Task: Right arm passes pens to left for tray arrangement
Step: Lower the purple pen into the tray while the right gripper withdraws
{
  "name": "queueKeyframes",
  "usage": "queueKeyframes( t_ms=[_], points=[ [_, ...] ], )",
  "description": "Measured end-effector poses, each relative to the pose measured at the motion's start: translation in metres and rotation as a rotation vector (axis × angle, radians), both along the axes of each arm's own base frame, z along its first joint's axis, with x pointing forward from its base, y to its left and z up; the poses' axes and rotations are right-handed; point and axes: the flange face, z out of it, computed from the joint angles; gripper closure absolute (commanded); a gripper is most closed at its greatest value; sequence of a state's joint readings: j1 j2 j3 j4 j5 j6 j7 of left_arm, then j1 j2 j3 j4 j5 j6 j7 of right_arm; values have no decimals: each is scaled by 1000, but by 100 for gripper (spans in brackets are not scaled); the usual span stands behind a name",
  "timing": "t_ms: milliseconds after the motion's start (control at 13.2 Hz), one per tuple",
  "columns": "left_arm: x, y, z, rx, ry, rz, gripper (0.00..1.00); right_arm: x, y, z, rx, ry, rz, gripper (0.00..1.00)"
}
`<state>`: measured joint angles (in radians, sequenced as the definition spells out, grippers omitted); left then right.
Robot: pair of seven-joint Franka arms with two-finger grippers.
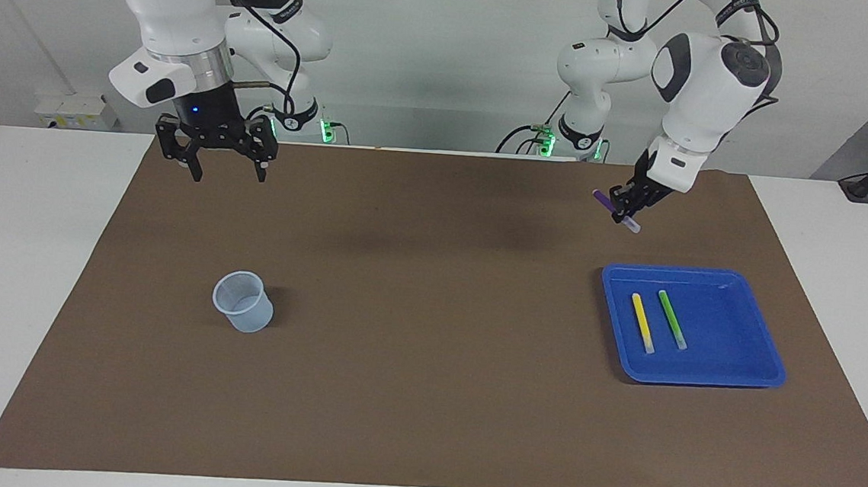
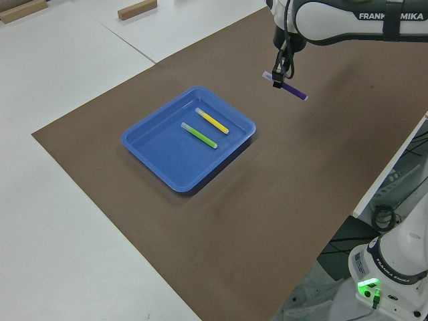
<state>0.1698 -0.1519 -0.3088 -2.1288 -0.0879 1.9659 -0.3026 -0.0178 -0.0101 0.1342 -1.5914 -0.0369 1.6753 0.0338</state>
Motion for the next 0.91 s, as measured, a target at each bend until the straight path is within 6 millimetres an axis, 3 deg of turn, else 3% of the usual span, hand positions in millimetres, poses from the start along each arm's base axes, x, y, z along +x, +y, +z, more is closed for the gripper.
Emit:
queueKeyframes(
  t_ms=[151,454,605,908],
  points=[
    [27,4,-24,70,1,-106,100,-7,-15,11,-8,30,14,0],
    [70,15,-34,175,-7,-310,100,-10,-47,11,-15,82,53,0],
    [89,41,-44,163,10,-349,100,-7,-50,3,-13,104,52,0],
    [133,104,-85,104,79,-327,100,1,-43,-13,-11,137,66,0]
  ],
)
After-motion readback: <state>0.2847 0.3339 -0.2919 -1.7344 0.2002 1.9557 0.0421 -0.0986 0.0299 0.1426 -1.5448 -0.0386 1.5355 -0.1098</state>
